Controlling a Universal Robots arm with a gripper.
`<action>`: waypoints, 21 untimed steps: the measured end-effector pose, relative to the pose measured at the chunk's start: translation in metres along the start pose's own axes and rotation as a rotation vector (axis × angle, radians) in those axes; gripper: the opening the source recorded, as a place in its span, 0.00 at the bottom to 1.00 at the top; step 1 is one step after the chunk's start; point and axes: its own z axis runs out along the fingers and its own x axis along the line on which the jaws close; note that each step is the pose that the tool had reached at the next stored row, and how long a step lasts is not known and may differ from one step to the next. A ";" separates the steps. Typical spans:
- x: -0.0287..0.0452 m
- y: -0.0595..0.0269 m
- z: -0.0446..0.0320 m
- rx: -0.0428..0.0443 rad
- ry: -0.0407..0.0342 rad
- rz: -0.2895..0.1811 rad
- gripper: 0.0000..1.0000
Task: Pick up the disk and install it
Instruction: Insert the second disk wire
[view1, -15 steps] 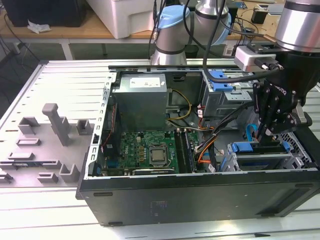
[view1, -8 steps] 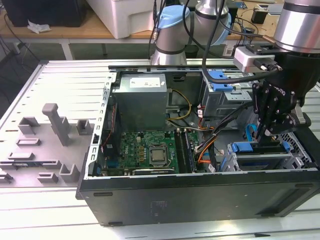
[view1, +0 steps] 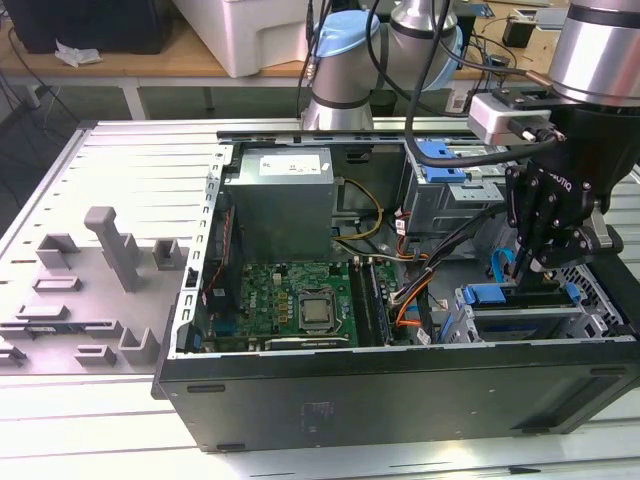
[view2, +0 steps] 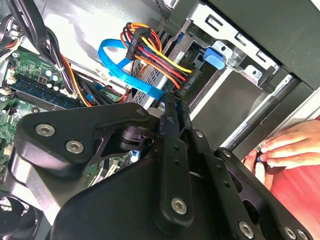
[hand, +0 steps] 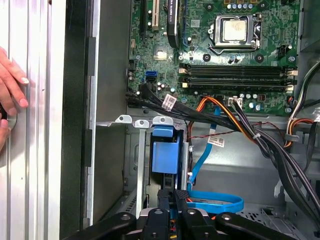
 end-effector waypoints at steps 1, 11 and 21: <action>0.0000 0.0000 0.0000 0.0000 0.0000 0.000 0.16; -0.0001 -0.0003 0.0010 0.0000 0.0003 0.000 0.16; -0.0005 -0.0003 0.0029 0.0000 0.0002 0.000 0.16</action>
